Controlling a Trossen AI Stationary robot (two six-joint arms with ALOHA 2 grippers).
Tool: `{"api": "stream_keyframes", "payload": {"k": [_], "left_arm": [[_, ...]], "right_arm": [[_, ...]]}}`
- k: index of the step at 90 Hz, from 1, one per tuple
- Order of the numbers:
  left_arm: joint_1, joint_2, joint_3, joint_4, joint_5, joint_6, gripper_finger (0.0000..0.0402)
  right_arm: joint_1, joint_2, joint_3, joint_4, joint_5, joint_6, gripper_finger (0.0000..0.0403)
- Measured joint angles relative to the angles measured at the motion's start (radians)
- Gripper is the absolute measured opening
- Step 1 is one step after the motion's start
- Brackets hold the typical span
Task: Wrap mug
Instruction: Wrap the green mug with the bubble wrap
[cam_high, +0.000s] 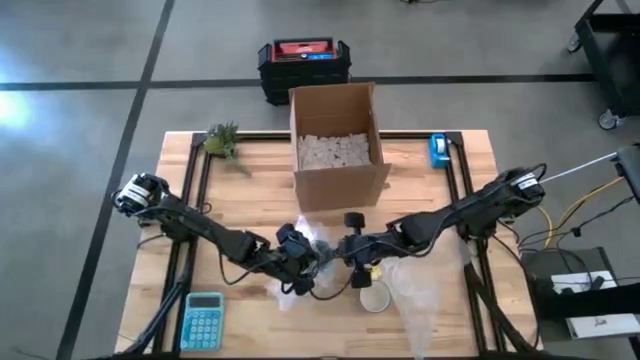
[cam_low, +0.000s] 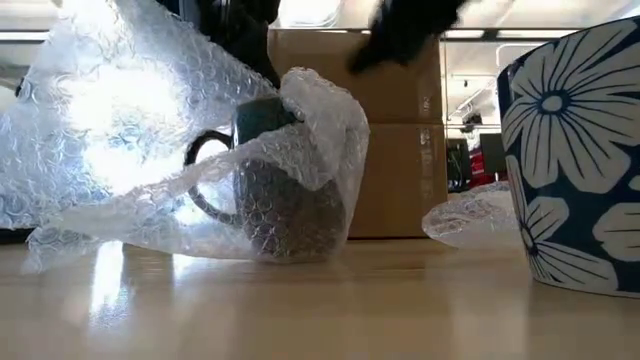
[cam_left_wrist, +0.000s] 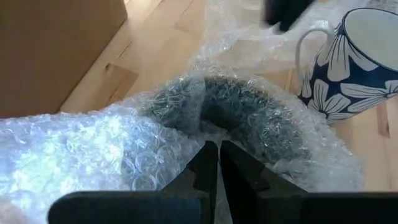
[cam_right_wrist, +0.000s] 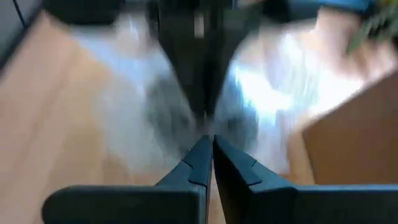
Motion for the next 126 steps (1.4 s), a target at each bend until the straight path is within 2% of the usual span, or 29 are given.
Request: {"api": "stream_keyframes", "payload": {"k": [21,38,52,62,80,97,116,126], "left_arm": [[0.0,0.0,0.0,0.003,0.0,0.0,0.0001],[-0.001,0.0,0.0,0.008,0.003,0.0,0.0006],[-0.002,-0.002,0.0,0.009,0.013,0.022,0.001],[-0.003,-0.003,0.004,0.016,0.015,0.057,0.0035],[-0.004,-0.044,0.052,-0.026,0.053,0.123,0.0112],[-0.008,-0.102,0.116,-0.221,0.094,0.147,0.0175],[-0.047,-0.158,0.197,-0.608,0.119,-0.06,0.0213],[-0.093,-0.165,0.185,-0.707,0.124,-0.16,0.0216]], "right_arm": [[-0.065,0.107,0.008,0.201,0.001,-0.041,0.0002],[-0.076,0.208,0.01,0.182,-0.025,-0.037,0.0002],[-0.073,0.242,0.013,0.178,-0.028,-0.024,0.0002],[-0.072,0.248,0.014,0.177,-0.029,-0.024,0.0002],[-0.072,0.247,0.014,0.171,-0.034,-0.025,0.0002],[-0.072,0.247,0.013,0.169,-0.038,-0.025,0.0002],[-0.071,0.247,0.012,0.167,-0.038,-0.027,0.0002],[-0.071,0.247,0.012,0.167,-0.038,-0.027,0.0002]]}}
